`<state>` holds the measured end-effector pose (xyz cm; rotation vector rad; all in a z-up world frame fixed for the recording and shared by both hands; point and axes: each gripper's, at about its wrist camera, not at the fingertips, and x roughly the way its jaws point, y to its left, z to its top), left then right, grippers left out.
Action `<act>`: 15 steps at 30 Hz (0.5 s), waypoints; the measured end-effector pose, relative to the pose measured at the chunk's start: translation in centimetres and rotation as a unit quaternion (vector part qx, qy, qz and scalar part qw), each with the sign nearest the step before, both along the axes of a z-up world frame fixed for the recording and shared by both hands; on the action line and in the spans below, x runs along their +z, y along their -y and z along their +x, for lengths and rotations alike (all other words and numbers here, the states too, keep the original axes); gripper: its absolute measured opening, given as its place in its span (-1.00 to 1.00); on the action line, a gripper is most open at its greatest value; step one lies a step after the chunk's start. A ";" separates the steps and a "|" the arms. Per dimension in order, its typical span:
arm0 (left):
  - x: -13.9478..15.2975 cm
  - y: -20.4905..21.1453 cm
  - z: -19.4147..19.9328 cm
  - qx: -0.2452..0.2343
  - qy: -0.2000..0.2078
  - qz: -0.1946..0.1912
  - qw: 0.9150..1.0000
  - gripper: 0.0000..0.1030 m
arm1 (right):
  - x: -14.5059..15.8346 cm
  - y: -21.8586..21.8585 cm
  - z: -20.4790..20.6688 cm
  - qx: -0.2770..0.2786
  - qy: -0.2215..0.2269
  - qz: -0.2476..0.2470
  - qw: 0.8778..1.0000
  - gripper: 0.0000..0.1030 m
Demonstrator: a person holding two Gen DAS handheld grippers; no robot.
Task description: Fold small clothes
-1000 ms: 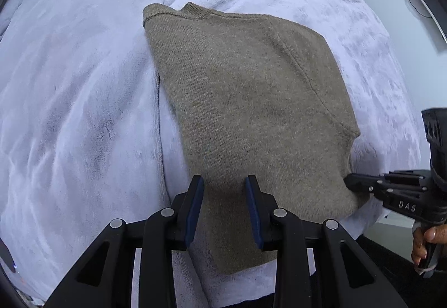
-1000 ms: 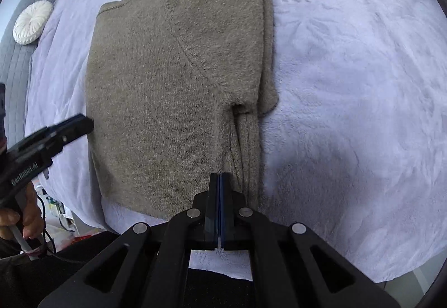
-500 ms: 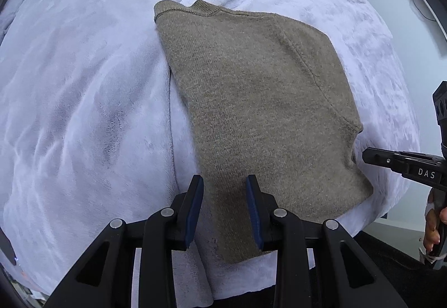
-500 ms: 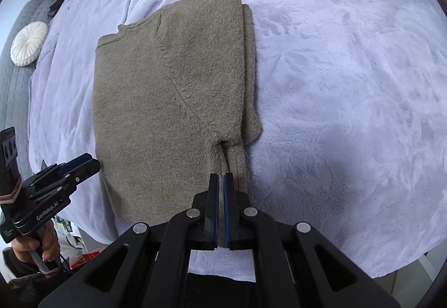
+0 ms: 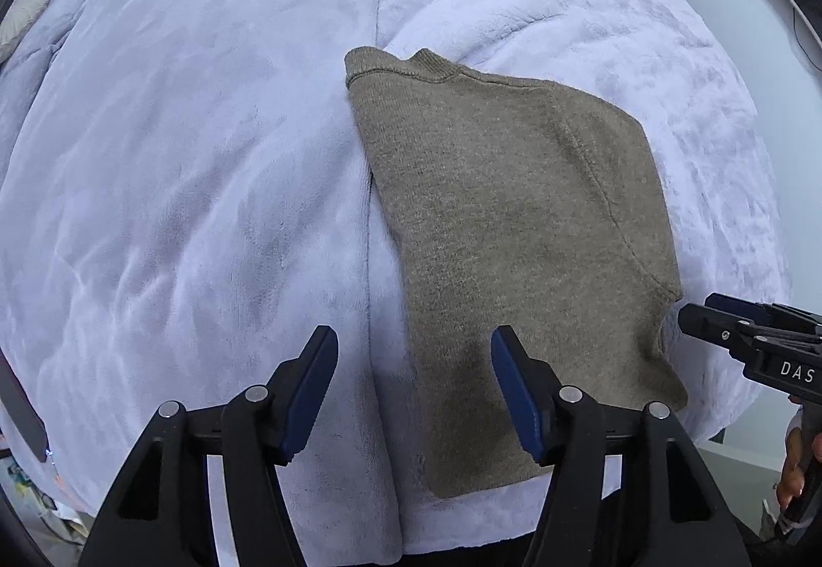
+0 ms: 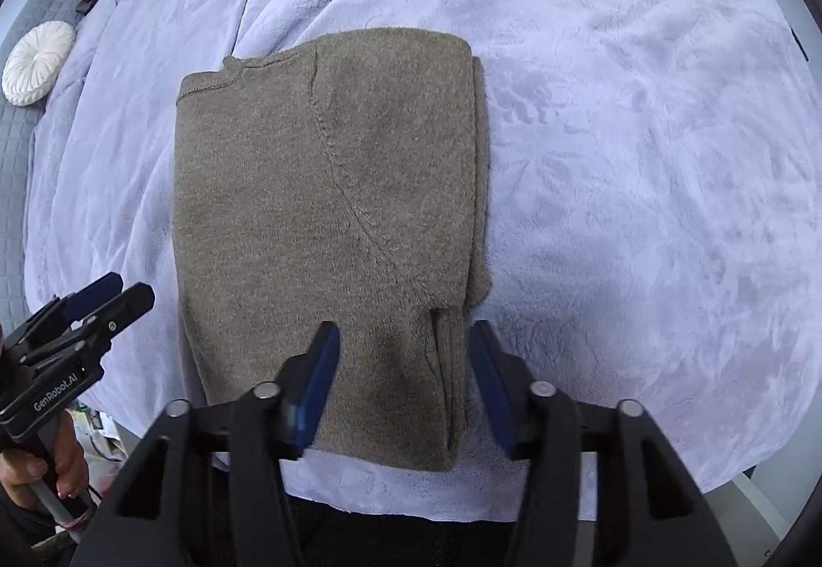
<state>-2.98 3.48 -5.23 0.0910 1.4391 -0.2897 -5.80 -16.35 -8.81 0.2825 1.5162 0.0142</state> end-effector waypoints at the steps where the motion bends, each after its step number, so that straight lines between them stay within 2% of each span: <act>1: -0.1 0.0 -0.1 0.003 -0.002 0.001 1.000 0.23 | 0.1 -0.1 0.1 0.001 0.001 -0.007 1.000 0.18; 2: -0.2 -0.1 -0.1 0.005 -0.003 0.002 1.000 0.35 | 0.2 -0.1 0.2 0.001 0.001 -0.014 1.000 0.26; 3: -0.1 -0.1 -0.2 0.008 -0.002 0.003 1.000 0.74 | 0.3 -0.2 0.3 0.001 0.002 -0.020 1.000 0.45; 4: 0.1 -0.2 -0.3 0.014 0.005 0.003 1.000 0.86 | 0.5 -0.2 0.3 0.001 0.005 -0.025 1.000 0.57; 7: 0.6 -0.2 -0.6 0.015 0.018 0.004 1.000 0.90 | 0.9 -0.3 0.5 0.005 0.013 -0.048 0.999 0.64; 13: 0.6 -0.2 -0.6 0.017 0.018 0.015 1.000 0.90 | 1.4 -0.6 0.9 0.013 0.024 -0.070 0.997 0.70; 14: 0.6 -0.2 -0.6 0.017 0.019 0.018 1.000 0.90 | 1.5 -0.7 1.0 0.013 0.025 -0.073 0.997 0.78; 15: 0.7 -0.2 -0.6 0.016 0.021 0.022 0.999 0.90 | 1.6 -0.8 1.0 0.013 0.027 -0.077 0.997 0.98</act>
